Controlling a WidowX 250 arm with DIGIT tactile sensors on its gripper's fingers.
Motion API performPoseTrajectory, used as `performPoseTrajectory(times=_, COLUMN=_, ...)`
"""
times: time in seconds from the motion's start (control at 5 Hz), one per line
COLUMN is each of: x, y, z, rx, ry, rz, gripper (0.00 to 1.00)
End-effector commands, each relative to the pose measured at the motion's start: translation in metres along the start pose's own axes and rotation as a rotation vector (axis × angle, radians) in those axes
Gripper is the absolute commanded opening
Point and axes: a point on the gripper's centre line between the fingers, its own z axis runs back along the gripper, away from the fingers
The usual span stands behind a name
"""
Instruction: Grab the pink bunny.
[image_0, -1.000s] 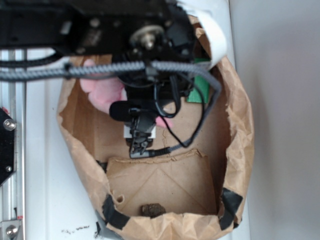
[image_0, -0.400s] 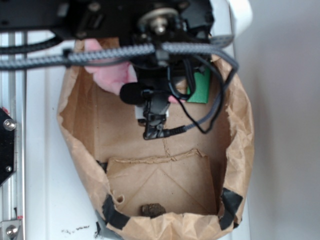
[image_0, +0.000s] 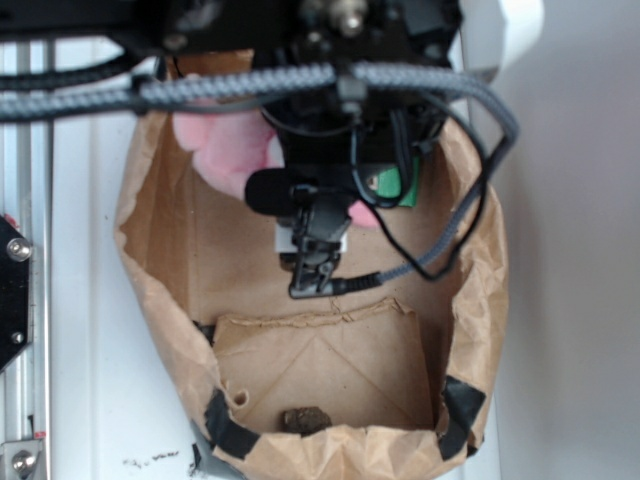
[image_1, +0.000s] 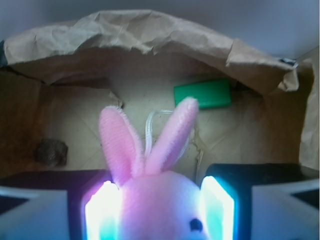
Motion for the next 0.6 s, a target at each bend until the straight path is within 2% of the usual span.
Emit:
performPoseTrajectory(times=0.0, x=0.008, y=-0.015, z=0.025, rx=0.021, ry=-0.088, rz=-0.056, gripper=0.0)
performPoseTrajectory(times=0.4, x=0.0, y=-0.026, z=0.023, rx=0.017, ry=-0.092, rz=-0.086, gripper=0.0)
